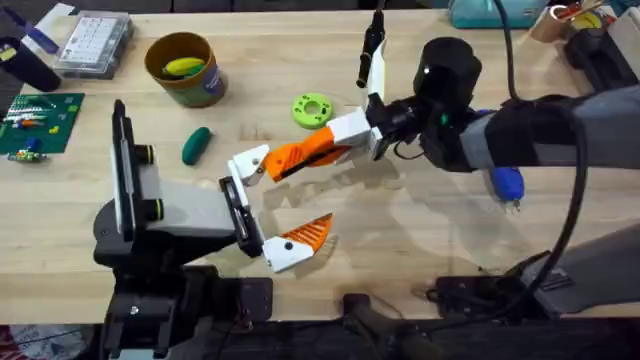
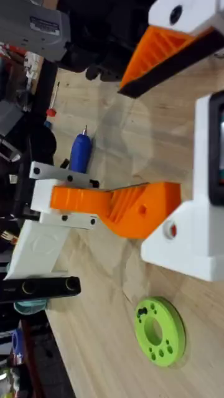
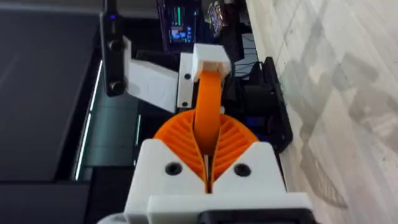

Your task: Pick up the gripper from the table and insert it into the empty holder that is missing its gripper. Then pick up a screw, insert it into the mounting hole, and use the screwdriver to tighten it. Finally, clean up the table by picking up the vegetable and placing it into the bucket.

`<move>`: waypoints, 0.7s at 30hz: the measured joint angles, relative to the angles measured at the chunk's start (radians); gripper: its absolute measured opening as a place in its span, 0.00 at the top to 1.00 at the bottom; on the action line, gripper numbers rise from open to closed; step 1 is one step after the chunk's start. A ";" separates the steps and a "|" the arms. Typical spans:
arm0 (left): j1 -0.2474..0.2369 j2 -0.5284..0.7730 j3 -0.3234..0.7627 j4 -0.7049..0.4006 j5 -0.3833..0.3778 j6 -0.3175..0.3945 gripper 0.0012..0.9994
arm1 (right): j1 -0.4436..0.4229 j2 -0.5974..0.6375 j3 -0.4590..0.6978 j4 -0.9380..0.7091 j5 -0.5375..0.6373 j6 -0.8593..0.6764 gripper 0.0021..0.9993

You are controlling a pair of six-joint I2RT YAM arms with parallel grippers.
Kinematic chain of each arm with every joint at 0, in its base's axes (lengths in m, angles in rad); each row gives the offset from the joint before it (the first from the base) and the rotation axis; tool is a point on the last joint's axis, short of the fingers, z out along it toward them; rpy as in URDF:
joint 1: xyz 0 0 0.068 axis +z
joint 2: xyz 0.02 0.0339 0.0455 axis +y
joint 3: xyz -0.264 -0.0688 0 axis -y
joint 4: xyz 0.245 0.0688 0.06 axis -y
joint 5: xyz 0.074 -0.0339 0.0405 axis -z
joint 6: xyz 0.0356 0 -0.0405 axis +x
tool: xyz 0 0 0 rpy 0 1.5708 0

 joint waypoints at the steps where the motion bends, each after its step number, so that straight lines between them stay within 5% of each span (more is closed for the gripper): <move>1: 0.000 0.000 0.000 0.000 0.000 0.000 0.01 | 0.001 0.000 0.000 -0.016 0.006 -0.005 0.98; 21: 0.005 0.000 0.000 -0.002 0.006 -0.038 0.01 | 0.085 0.000 0.012 -0.104 0.113 -0.076 0.98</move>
